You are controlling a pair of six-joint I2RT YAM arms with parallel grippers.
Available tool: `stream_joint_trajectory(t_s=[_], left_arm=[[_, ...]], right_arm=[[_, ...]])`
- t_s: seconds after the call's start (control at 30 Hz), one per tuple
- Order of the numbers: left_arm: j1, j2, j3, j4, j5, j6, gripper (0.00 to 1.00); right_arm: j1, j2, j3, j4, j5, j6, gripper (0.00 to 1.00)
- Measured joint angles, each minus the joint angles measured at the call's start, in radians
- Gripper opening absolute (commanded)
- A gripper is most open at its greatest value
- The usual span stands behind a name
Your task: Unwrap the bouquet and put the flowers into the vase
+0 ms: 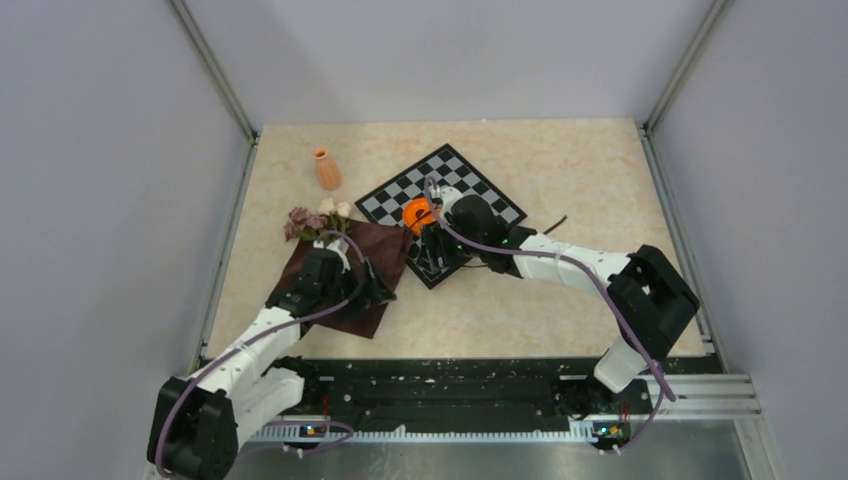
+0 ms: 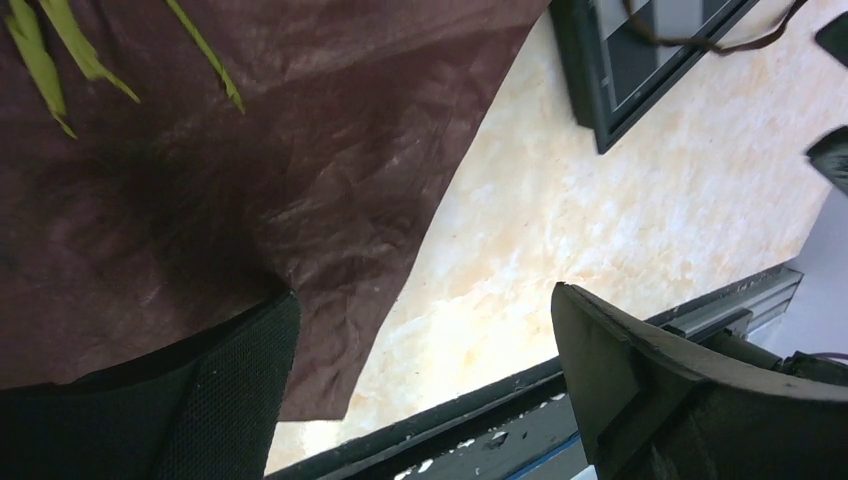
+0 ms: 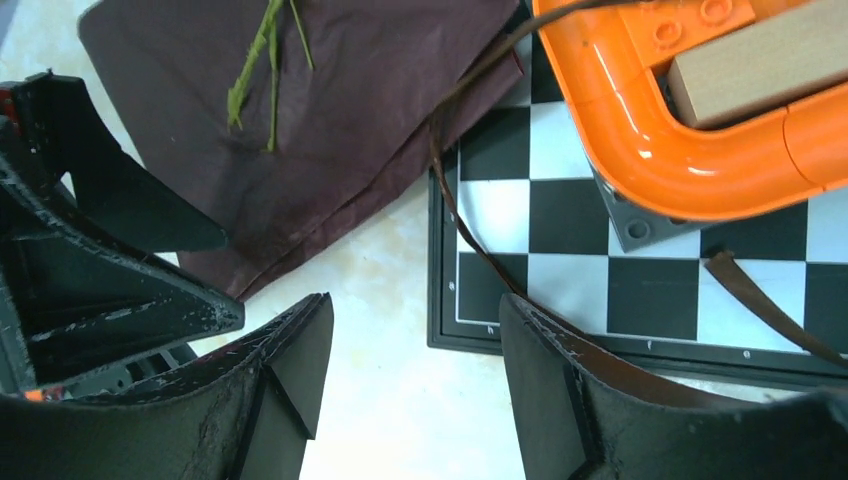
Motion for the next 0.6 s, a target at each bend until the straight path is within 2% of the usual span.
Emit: stream_joint_trajectory(t_s=[0.17, 0.3, 0.6], left_arm=[[0.005, -0.001, 0.171, -0.103, -0.071, 0.042, 0.99], [0.05, 0.005, 0.272, -0.11, -0.102, 0.078, 0.99], [0.335, 0.027, 0.253, -0.122, -0.095, 0.082, 0.99]], right_arm=[[0.0, 0.061, 0.095, -0.005, -0.001, 0.008, 0.61], [0.001, 0.113, 0.166, -0.018, -0.001, 0.008, 0.58], [0.002, 0.273, 0.32, -0.076, 0.015, 0.015, 0.57]])
